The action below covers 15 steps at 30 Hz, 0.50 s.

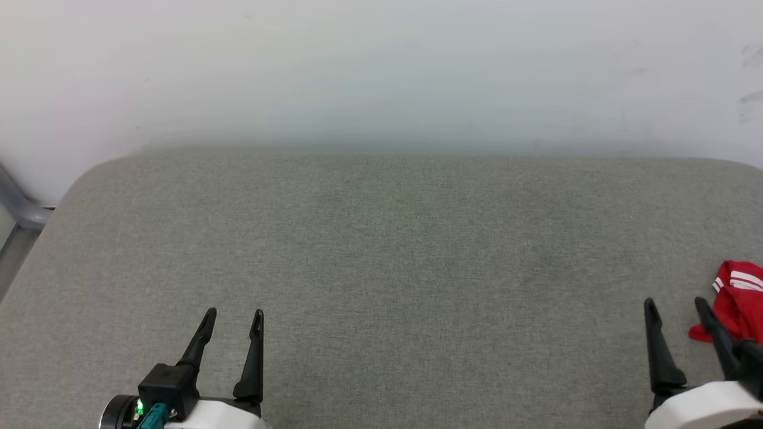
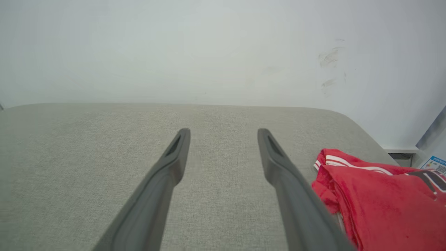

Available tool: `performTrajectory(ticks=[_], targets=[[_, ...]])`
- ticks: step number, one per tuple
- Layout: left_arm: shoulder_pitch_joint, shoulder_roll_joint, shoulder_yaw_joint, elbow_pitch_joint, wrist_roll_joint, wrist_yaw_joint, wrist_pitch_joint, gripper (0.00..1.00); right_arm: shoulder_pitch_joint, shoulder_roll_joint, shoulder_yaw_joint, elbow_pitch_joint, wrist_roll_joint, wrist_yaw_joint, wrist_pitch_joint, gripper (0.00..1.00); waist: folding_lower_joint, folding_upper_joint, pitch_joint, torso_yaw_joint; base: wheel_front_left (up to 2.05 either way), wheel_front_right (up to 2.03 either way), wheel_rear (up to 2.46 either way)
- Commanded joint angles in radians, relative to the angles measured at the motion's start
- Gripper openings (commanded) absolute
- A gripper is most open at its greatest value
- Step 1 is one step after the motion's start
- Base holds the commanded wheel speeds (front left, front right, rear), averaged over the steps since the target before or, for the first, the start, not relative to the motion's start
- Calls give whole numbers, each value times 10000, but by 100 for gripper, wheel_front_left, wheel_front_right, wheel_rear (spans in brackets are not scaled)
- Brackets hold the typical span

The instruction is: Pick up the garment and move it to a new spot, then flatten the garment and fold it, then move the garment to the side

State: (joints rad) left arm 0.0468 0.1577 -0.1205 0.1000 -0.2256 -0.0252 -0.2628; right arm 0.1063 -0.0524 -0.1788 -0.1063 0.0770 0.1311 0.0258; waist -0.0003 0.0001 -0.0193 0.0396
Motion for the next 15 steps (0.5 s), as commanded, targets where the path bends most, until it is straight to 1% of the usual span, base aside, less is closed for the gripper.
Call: performTrajectory(ticks=[1, 4, 5, 10, 15], targets=[[136, 63, 39, 52, 5, 8, -22, 100, 273, 30, 139, -266, 81, -8, 8, 100, 3, -1, -65, -92, 0, 0, 0], [213, 52, 67, 135, -28, 1, -24, 100, 684, 27, 471, -728, 144, -8, 71, 100, 3, -1, -128, -171, 0, 0, 0], [249, 46, 90, 218, -47, 7, -24, 100, 936, 26, 656, -1077, 268, -8, 133, 100, 3, -1, -166, -222, 0, 0, 0], [230, 60, 139, 287, -42, 17, -24, 100, 1142, 27, 780, -1401, 385, -8, 160, 100, 3, -1, -191, -272, 0, 0, 0], [146, 64, 101, 330, -20, -38, -24, 100, 1178, 28, 827, -1462, 460, -8, 151, 100, 3, -1, -186, -271, 0, 0, 0]])
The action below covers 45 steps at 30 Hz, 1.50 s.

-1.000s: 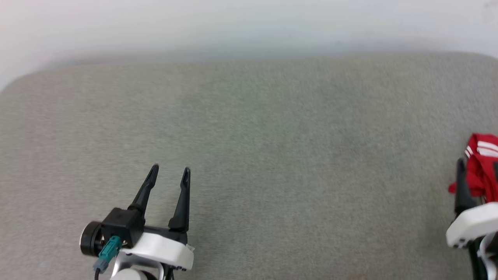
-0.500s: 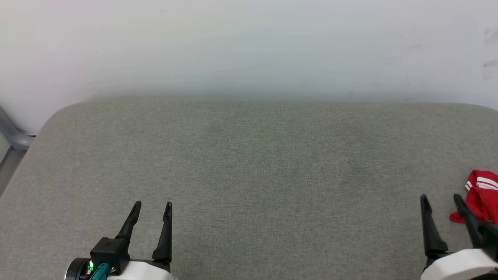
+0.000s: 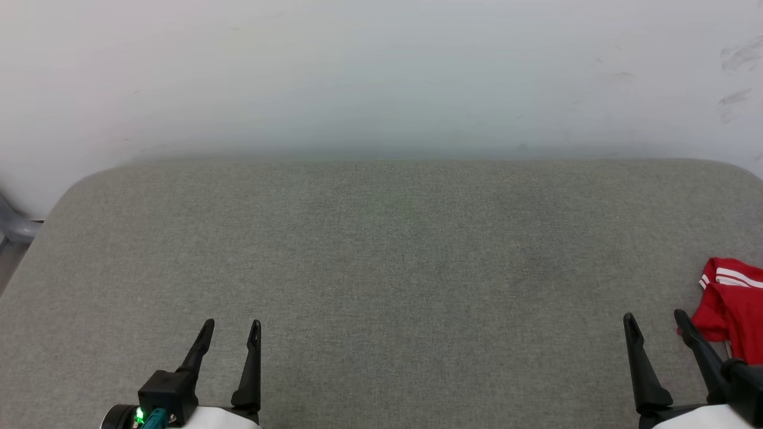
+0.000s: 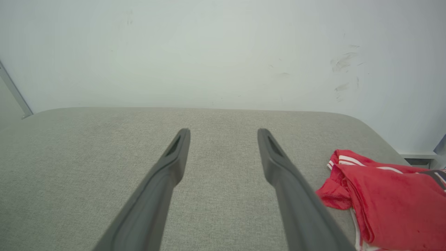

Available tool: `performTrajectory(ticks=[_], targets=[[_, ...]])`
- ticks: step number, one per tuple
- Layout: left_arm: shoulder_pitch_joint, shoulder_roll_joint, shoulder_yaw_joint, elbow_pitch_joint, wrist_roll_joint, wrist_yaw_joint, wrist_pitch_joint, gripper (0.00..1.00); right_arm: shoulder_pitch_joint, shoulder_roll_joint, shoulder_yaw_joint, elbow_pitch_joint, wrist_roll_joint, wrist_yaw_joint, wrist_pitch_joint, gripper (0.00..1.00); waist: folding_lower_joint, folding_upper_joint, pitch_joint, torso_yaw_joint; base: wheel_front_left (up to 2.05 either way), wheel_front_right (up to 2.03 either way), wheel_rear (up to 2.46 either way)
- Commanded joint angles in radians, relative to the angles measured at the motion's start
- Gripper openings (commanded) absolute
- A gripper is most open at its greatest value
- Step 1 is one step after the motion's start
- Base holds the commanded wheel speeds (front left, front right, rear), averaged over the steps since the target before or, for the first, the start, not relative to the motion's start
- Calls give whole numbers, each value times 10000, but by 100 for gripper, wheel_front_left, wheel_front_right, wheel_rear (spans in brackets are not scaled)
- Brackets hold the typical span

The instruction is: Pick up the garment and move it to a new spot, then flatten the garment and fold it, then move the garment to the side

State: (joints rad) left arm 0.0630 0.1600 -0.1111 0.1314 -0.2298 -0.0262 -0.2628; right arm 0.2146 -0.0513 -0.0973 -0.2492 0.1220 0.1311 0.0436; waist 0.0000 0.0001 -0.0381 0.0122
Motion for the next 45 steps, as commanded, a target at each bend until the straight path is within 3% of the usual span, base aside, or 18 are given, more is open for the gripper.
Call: performTrajectory(ticks=[1, 2, 6, 17, 45], targets=[[-30, 36, 4, 24, 20, -37, -24, 100, 93, 17, 10, -30, 11, -8, -27, 100, 0, -1, 0, 10, 0, 0, 0], [-43, 30, 5, 28, 13, -43, -24, 0, 86, 17, 7, -24, 23, -8, -27, 0, 0, -1, 0, 14, 0, 0, 0], [45, -107, -3, 279, -182, -16, 75, 0, 7, 4, 57, 283, 180, 0, -17, 0, 0, -1, 3, 8, 0, 0, 0], [-242, -254, 349, 409, -2223, -173, 641, 0, -498, -136, 179, 968, 2558, -1, -34, 0, 0, -1, 40, -3, 0, 0, 0], [-822, -565, 1053, 656, -6502, -504, 1790, 0, -1531, -302, 340, 2412, 7345, -2, 6, 0, 0, -1, 135, -34, 0, 0, 0]])
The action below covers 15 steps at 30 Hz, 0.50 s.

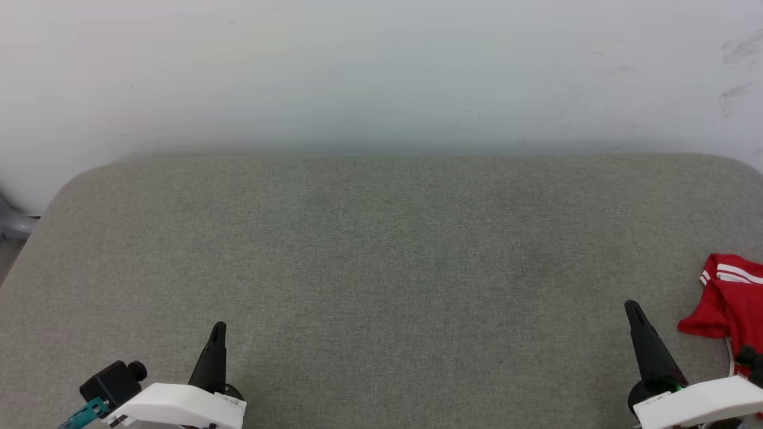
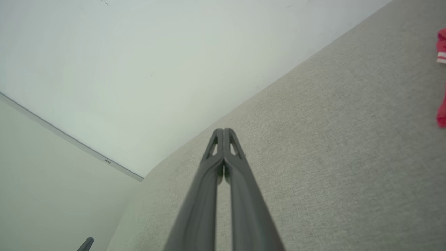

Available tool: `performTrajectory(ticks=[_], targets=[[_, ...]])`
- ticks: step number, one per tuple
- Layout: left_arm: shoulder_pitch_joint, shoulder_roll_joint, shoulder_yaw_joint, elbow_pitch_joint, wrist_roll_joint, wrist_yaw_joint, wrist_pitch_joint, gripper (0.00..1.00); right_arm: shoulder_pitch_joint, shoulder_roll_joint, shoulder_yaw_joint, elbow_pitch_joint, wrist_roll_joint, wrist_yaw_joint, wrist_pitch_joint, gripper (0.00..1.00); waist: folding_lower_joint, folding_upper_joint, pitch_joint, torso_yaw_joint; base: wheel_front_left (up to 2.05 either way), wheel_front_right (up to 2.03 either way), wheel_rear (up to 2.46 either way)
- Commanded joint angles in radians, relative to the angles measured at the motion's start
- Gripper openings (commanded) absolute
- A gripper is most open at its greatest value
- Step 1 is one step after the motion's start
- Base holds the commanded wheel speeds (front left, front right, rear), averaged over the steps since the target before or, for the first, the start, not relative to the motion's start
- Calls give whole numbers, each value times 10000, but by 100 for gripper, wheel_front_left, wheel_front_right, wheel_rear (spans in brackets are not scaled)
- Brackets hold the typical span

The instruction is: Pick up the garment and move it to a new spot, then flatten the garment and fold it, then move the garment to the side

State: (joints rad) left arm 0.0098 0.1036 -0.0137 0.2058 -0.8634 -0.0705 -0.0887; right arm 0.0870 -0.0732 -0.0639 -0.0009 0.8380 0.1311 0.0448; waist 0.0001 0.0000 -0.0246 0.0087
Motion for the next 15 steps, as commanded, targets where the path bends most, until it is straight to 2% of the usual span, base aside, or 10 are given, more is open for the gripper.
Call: performTrajectory(ticks=[1, 15], targets=[[-306, -10, 100, -80, -290, -72, 79, 0, -283, -86, 8, -31, 323, -2, -1, 0, -1, 0, 3, -1, 0, 0, 0], [-525, -125, 375, 20, -1908, -206, 520, 0, -668, -108, 14, 525, 2096, -2, 59, 0, -1, 0, 50, -15, 0, 0, 0]])
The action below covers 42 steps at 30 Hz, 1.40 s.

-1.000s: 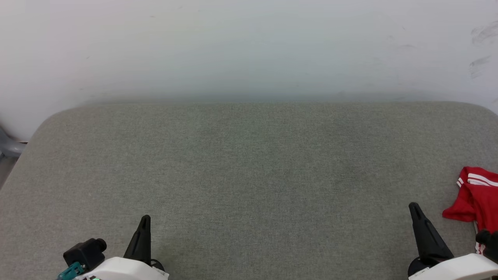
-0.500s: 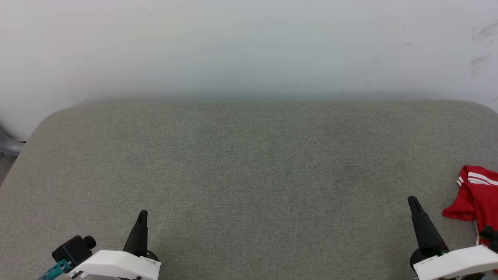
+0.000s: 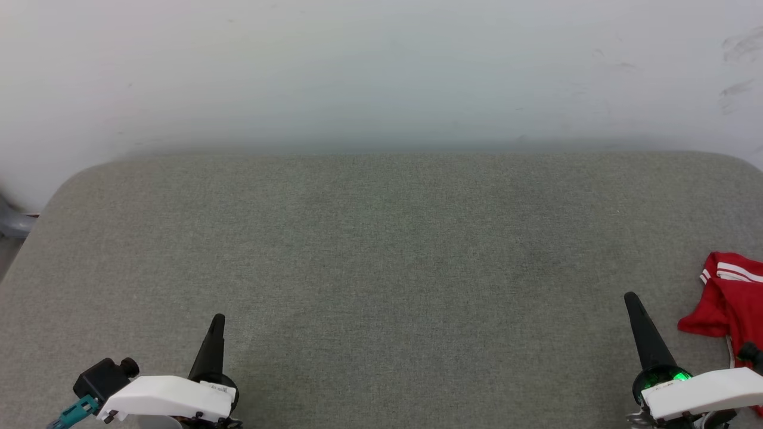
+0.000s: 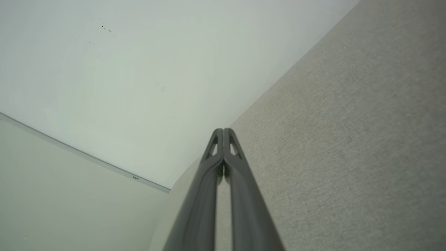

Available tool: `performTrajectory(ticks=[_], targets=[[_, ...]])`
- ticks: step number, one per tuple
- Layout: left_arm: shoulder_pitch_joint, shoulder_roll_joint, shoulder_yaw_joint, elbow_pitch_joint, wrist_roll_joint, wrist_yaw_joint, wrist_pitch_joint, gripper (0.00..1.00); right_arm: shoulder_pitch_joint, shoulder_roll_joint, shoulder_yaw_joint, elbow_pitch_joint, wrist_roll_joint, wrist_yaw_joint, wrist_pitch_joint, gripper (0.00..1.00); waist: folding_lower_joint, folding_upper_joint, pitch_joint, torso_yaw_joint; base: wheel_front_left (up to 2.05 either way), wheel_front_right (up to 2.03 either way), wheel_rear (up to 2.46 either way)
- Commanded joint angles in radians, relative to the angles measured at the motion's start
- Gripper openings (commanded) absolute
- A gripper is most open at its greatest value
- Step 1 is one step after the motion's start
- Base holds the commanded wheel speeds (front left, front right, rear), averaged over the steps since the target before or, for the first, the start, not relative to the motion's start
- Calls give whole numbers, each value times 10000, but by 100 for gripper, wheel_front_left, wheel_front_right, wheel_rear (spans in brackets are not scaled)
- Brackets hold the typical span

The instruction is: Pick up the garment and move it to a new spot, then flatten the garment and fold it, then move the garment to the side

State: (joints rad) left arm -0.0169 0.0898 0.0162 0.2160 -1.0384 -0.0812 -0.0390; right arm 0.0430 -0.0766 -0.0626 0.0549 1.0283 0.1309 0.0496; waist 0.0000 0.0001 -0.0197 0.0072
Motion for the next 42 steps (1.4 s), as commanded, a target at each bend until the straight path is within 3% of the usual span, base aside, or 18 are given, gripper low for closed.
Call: performTrajectory(ticks=[1, 42], targets=[[-270, 6, 93, -75, -267, -98, 55, 0, -252, -75, 1, 4, 311, 0, 11, 0, 0, -1, 4, -1, 0, 0, 0], [-755, -261, 701, 170, -3871, -371, 1051, 0, -1119, -40, -87, 1254, 4166, -2, 225, 0, 0, -1, 136, -43, 0, 0, 0]])
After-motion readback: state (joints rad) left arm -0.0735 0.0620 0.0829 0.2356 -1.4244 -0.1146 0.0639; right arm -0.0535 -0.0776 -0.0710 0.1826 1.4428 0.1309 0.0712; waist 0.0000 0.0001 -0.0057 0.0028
